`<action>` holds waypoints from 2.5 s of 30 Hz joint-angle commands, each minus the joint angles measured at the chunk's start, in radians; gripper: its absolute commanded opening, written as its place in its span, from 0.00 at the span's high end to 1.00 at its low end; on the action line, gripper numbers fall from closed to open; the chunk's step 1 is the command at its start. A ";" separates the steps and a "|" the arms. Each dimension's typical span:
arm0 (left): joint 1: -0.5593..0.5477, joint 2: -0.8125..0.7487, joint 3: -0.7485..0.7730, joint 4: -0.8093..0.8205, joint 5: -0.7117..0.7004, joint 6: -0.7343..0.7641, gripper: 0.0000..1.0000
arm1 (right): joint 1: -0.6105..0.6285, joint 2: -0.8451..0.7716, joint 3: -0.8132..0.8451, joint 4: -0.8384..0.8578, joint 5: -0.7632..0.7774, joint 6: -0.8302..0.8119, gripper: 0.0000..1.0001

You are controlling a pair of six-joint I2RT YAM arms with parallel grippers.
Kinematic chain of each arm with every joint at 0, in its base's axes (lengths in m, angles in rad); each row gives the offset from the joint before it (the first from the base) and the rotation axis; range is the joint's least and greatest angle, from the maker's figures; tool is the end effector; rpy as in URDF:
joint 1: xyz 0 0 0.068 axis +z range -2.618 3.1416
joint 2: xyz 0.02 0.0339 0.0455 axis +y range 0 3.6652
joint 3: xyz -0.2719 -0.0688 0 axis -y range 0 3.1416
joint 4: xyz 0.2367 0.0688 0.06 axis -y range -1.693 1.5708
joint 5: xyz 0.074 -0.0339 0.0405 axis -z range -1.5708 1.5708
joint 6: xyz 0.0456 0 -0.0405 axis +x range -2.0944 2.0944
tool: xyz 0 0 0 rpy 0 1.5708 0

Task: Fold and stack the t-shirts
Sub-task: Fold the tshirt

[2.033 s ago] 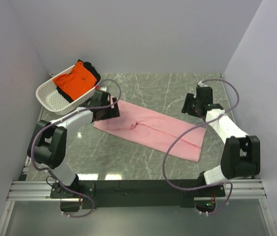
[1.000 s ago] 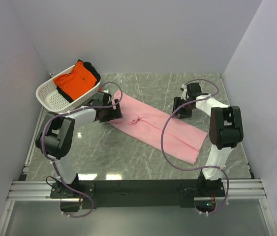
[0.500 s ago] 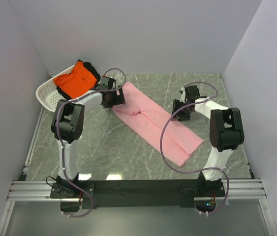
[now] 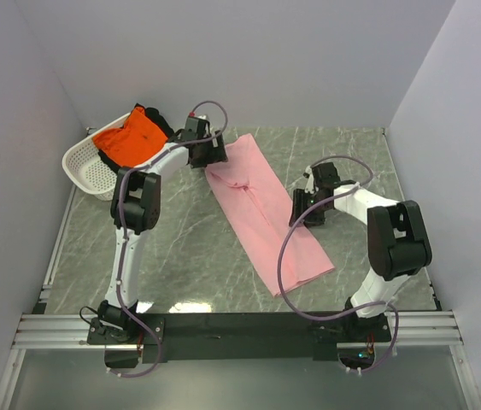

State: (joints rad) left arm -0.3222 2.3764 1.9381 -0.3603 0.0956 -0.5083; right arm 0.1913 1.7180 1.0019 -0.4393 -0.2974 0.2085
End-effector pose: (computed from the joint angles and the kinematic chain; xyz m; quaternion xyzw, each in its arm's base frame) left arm 0.5101 -0.1749 0.1702 -0.0681 0.9230 -0.1922 0.3263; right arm 0.3168 0.0750 0.1647 -0.0222 0.9679 0.1826 0.1711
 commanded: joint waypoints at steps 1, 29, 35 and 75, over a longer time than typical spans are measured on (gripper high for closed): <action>-0.002 0.067 0.082 -0.046 0.042 0.025 0.10 | 0.019 -0.060 -0.023 -0.015 -0.003 0.026 0.42; 0.017 0.259 0.400 0.159 0.351 0.014 0.09 | 0.155 -0.077 -0.085 0.093 -0.048 0.144 0.41; 0.021 0.199 0.368 0.167 0.325 0.022 0.08 | 0.157 -0.098 -0.082 0.045 0.070 0.152 0.40; -0.636 -1.091 -1.335 0.287 -0.263 -0.400 0.09 | 0.304 -0.643 -0.447 -0.188 0.376 0.483 0.36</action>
State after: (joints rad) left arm -0.8986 1.3117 0.6083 -0.0822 -0.1150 -0.8295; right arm 0.4675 1.0744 0.5671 -0.6014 0.0422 0.6395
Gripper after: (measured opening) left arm 0.912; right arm 0.644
